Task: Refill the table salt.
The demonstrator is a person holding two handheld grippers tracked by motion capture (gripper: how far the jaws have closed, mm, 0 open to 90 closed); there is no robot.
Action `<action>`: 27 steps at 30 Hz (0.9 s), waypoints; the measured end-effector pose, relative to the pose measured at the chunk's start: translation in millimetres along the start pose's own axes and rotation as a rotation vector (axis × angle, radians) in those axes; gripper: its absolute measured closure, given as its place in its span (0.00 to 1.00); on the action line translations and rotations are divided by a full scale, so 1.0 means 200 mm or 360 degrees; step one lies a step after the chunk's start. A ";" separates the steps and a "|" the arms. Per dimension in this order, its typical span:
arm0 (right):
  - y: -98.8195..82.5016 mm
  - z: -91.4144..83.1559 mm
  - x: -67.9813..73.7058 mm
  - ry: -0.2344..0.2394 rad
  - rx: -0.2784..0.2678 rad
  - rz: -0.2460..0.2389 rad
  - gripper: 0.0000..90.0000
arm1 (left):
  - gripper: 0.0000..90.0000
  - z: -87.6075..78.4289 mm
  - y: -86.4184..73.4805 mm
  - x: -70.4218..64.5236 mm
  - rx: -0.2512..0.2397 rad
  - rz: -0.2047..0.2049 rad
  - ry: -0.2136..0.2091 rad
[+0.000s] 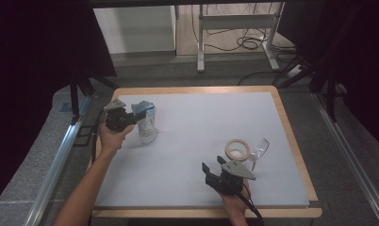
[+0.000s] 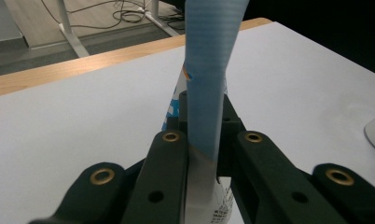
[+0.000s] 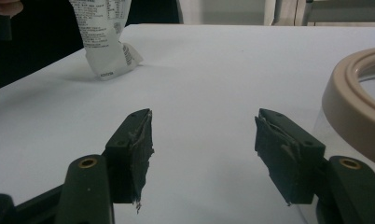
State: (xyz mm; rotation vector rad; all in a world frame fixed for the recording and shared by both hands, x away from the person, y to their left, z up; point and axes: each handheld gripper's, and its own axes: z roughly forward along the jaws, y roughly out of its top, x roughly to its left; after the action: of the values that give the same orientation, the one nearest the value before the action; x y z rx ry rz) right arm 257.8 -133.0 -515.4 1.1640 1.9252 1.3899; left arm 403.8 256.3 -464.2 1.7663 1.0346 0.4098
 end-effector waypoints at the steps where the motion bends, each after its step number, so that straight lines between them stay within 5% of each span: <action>1: 0.00 0.00 0.00 -0.0002 -0.0003 0.0002 0.42 | 0.94 0.00 0.00 0.00 -0.0001 -0.0001 -0.0002; 14: 0.01 -0.01 0.00 -0.0004 -0.0013 0.0005 0.42 | 0.80 0.00 -0.01 -0.01 0.0002 0.0010 -0.0016; 27: 0.02 -0.03 0.00 0.0003 -0.0030 0.0003 0.42 | 0.49 0.01 -0.03 -0.05 0.0013 0.0038 -0.0024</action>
State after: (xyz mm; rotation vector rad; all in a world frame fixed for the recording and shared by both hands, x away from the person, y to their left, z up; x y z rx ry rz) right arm 254.9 -136.0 -510.0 1.1565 1.9086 1.4078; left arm 395.6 247.6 -468.1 1.7880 1.0068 0.4070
